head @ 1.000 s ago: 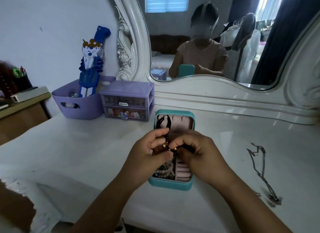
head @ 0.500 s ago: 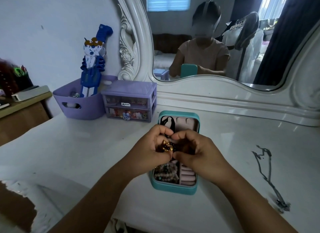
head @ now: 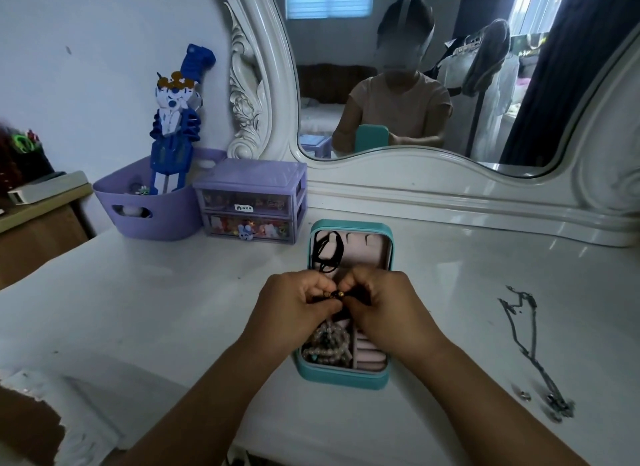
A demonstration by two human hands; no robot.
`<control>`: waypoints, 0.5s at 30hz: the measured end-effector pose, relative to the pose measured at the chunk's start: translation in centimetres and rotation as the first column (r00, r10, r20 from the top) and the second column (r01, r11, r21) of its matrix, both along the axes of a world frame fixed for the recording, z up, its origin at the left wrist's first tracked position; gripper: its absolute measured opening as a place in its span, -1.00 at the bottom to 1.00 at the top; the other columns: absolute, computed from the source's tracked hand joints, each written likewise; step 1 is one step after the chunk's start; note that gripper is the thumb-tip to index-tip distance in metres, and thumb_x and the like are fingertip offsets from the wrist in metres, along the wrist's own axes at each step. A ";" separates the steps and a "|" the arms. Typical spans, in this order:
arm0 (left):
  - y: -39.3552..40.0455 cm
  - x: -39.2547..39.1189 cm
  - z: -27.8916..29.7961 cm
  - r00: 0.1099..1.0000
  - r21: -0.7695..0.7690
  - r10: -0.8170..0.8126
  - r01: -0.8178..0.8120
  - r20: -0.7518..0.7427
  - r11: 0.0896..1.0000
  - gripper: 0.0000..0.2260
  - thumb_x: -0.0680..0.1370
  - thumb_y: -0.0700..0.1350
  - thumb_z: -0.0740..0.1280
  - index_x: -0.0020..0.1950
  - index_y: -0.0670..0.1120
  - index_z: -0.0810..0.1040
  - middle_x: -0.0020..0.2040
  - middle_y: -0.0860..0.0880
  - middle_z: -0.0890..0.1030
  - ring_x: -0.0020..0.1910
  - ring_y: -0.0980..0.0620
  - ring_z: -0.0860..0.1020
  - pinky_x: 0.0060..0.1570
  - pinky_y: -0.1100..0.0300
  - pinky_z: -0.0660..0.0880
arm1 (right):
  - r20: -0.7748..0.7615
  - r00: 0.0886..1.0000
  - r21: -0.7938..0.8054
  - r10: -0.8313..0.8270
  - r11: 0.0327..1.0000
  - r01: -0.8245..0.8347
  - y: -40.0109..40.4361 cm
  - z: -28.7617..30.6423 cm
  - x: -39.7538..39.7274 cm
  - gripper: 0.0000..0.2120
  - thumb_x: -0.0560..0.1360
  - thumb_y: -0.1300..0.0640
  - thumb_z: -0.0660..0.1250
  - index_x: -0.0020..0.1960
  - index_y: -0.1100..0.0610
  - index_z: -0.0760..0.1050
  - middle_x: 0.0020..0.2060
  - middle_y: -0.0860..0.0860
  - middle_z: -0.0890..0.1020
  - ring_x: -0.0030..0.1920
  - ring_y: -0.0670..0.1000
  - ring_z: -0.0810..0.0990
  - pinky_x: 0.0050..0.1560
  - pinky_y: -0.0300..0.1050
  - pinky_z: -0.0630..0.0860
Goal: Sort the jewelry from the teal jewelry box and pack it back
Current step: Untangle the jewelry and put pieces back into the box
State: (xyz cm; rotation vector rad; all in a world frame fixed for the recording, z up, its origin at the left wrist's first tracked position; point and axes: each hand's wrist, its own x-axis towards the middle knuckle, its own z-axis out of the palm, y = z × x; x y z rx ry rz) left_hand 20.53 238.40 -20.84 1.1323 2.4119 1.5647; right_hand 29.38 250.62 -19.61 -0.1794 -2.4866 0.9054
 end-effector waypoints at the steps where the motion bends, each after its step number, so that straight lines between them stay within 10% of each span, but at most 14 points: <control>1: 0.0 -0.1 -0.1 1.000 -0.014 -0.014 0.014 -0.013 1.000 -0.86 0.33 -0.20 0.50 -0.16 0.00 0.68 -0.24 0.04 0.69 -0.27 0.18 0.62 -0.15 0.28 0.53 | -0.013 1.000 0.046 0.007 0.999 -0.006 0.1 -0.1 0.1 -0.89 0.39 0.28 0.34 -0.18 0.11 0.59 -0.23 0.00 0.65 -0.21 -0.02 0.61 -0.15 -0.02 0.55; 8: -0.5 0.1 -0.3 0.984 -0.061 -0.018 0.007 -0.180 0.998 -0.86 0.41 -0.23 0.42 -0.11 -0.03 0.69 -0.18 0.04 0.59 -0.20 0.18 0.56 -0.13 0.45 0.42 | -0.025 0.986 0.263 -0.166 0.950 0.167 -0.1 0.1 0.7 -0.96 0.37 0.15 0.38 -0.19 0.10 0.55 -0.14 0.00 0.57 -0.17 0.07 0.56 -0.26 -0.13 0.43; 15: -0.9 -0.5 -0.1 0.974 -0.170 -0.086 0.050 -0.211 0.984 -0.93 0.42 -0.12 0.41 -0.14 0.00 0.69 -0.19 0.00 0.54 -0.17 0.11 0.55 -0.10 0.17 0.49 | 0.118 0.992 0.329 -0.047 0.944 0.005 -0.1 0.0 0.4 -0.73 0.36 0.02 0.16 -0.18 0.05 0.62 -0.07 -0.04 0.58 -0.11 0.07 0.58 -0.21 -0.06 0.51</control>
